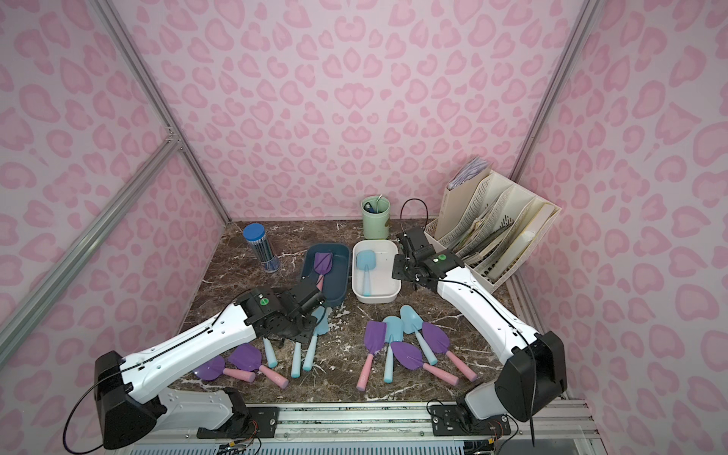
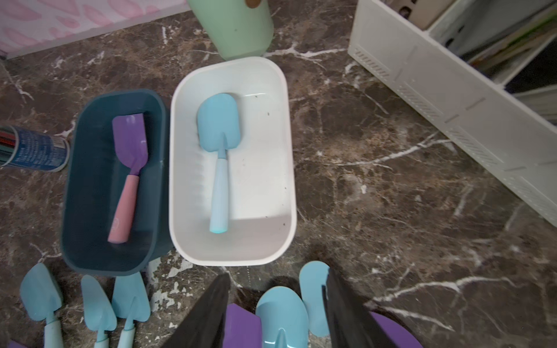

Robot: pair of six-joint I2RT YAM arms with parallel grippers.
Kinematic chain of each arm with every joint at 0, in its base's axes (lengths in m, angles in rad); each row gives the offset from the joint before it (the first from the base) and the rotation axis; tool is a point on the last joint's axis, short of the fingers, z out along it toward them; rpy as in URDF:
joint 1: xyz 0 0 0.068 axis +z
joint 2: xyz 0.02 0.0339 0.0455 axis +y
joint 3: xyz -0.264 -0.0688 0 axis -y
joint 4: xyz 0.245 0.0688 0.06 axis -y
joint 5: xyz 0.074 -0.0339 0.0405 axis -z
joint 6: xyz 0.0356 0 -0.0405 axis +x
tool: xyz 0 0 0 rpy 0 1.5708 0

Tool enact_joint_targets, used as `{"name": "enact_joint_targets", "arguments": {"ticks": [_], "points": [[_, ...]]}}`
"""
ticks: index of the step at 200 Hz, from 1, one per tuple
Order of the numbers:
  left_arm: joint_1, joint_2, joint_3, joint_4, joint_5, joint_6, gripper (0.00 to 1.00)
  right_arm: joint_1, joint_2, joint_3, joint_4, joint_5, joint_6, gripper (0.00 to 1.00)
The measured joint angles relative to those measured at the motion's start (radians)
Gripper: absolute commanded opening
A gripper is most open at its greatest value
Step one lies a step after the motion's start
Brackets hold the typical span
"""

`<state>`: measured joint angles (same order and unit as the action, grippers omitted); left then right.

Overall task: Sort the small shovels by color and place them into the storage box
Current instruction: Pick up the shovel from the center of the board.

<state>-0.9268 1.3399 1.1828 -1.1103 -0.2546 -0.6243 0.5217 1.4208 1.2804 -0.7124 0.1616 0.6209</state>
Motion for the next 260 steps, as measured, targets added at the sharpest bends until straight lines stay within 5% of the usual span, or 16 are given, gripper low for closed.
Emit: {"name": "enact_joint_targets", "arguments": {"ticks": [89,260], "points": [[-0.23,0.304,0.123,0.192,0.125,-0.144,0.48,-0.161,-0.181,-0.176,-0.006,0.004,-0.027,0.57],[-0.288,0.545,0.109,0.347,0.243,-0.207,0.51,-0.195,-0.195,-0.232,0.012,-0.054,-0.045,0.58]]}}
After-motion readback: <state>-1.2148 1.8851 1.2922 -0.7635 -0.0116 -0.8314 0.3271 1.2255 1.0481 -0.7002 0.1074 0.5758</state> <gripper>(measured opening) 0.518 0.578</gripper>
